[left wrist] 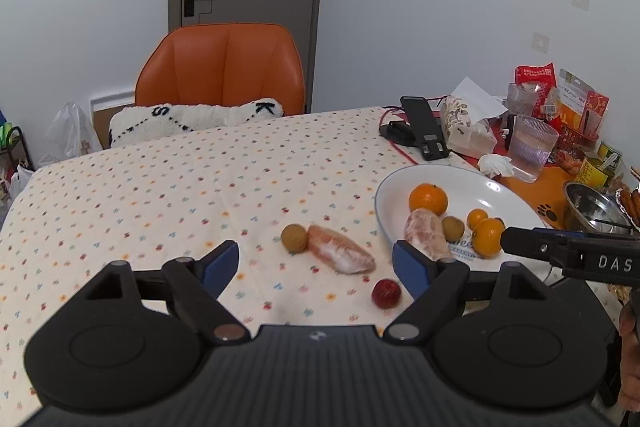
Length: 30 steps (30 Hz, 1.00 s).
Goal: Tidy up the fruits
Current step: 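Lower the pomelo segment onto the white plate and open the left gripper, then grasp the small orange tangerine with the left gripper while the right moves toward the red plum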
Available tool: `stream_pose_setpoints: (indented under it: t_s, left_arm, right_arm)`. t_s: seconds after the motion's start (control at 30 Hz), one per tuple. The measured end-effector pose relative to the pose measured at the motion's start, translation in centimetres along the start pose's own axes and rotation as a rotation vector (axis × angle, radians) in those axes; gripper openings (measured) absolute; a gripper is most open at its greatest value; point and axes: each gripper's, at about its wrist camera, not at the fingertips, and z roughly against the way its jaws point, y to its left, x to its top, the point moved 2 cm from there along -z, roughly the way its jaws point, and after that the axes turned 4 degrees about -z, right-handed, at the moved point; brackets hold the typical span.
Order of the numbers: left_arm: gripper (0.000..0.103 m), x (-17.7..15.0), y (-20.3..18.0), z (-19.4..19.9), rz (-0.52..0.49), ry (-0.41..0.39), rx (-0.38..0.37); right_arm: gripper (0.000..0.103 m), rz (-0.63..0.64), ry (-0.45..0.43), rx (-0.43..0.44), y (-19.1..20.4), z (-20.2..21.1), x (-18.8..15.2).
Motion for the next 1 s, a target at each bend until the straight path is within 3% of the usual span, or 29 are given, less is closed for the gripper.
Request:
stream_pose_setpoints:
  t_s: [0.67, 1.0]
  left_arm:
    - [0.083, -3.6, 2.7, 1.6, 0.068, 0.030, -0.037]
    - [0.082, -5.4, 3.0, 1.3, 0.084, 0.063, -0.059]
  right_arm:
    - [0.054, 0.079, 0.071, 0.020, 4.2, -0.1, -2.4]
    - [0.063, 0.098, 0.114, 0.023, 5.4, -1.0, -3.4]
